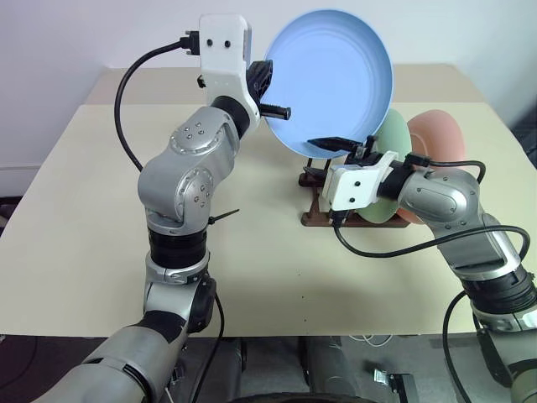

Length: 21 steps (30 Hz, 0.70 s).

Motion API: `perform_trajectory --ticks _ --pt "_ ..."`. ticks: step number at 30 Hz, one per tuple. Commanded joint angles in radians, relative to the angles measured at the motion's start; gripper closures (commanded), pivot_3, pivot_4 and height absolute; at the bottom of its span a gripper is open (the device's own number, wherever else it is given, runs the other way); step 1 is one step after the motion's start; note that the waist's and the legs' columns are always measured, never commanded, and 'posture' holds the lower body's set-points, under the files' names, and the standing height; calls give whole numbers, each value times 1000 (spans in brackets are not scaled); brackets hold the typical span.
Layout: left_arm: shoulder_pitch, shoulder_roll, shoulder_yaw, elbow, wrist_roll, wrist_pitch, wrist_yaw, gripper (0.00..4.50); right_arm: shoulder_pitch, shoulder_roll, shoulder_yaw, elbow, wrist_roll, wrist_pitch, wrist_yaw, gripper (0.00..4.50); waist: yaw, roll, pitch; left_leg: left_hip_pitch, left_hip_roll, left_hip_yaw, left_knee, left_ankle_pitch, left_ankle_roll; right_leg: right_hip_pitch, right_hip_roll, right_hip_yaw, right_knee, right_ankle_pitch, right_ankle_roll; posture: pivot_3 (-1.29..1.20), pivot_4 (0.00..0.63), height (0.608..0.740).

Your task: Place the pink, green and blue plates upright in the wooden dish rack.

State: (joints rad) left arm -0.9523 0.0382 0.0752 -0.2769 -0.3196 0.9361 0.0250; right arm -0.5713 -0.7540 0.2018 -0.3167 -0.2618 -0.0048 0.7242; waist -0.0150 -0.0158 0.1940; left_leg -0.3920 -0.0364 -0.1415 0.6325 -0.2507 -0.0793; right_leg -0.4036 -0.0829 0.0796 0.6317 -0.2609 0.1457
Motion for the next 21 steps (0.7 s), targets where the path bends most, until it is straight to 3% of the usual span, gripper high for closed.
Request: perform_trajectory --ticks 1,8,11,17,18,21 --pt "-33 4 14 -54 -16 -2 -7 4500 -26 10 -6 -4 -20 -3 1 4427 0 0 0 0 0 0 0 0 0 0 0 0 0 0 0 0 150 740" --pt "-22 -9 56 -49 -53 -11 -18 4500 -30 17 -6 -1 -42 -17 0 4481 0 0 0 0 0 0 0 0 0 0 0 0 0 0 0 0 150 740" --pt "-13 -17 113 -47 -107 -43 -47 3464 -27 14 -8 1 -56 -26 -6 4500 -1 0 0 0 0 0 0 0 0 0 0 0 0 0 0 0 150 740" --pt "5 17 234 -42 -198 -190 -110 364 -24 7 -20 5 -58 -38 -3 4500 -3 0 0 0 0 0 0 0 0 0 0 0 0 0 0 0 150 740" --pt "8 29 260 -37 -216 -214 -119 47 -25 6 -21 7 -60 -43 -5 4500 -3 0 0 0 0 0 0 0 0 0 0 0 0 0 0 0 150 740" --pt "5 69 342 3 -271 -258 -121 47 -33 4 -25 17 -71 -63 -15 4500 -2 0 0 0 0 0 0 0 0 0 0 0 0 0 0 0 150 740"
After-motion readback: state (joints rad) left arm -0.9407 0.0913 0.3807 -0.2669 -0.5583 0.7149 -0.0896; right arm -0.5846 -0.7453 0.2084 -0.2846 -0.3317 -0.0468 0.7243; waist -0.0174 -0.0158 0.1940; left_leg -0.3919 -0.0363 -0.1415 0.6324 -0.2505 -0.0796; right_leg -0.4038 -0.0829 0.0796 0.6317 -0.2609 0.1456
